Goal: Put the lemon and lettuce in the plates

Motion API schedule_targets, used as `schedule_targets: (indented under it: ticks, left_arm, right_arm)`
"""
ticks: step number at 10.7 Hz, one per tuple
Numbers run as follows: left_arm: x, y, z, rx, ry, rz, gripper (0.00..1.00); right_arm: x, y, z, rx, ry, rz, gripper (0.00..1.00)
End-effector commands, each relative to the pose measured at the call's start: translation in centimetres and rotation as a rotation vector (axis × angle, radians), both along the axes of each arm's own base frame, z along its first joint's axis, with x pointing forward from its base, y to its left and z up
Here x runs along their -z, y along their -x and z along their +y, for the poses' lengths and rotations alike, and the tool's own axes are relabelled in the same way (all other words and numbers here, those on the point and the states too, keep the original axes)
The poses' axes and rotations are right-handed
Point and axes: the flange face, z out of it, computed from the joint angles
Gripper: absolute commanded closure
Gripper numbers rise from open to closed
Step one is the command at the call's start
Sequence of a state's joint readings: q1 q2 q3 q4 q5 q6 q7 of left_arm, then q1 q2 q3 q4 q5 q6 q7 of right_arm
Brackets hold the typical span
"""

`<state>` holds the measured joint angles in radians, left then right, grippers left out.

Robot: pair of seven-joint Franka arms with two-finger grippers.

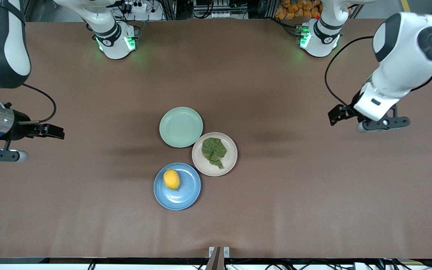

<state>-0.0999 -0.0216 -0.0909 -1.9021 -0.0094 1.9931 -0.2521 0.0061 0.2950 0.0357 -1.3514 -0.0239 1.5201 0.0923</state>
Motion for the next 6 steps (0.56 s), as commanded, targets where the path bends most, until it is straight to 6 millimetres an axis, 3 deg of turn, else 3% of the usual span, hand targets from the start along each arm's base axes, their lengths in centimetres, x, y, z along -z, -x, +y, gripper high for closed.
schedule_targets:
  ticks: [1, 3, 6]
  left_arm:
    - [-5.2, 0.2, 0.9, 0.103, -0.015, -0.004, 0.0]
    - [-8.5, 0.5, 2.0, 0.143, -0.029, 0.023, 0.0]
    - [-11.6, 1.2, 1.7, 0.158, -0.045, 0.049, 0.0]
  right_arm:
    - [-2.5, 2.0, -1.1, 0.014, 0.012, 0.002, 0.0]
    - [-3.7, 2.5, -1.3, 0.016, 0.013, -0.012, 0.0]
    - [-5.1, 3.7, -2.1, 0.028, 0.013, -0.004, 0.0]
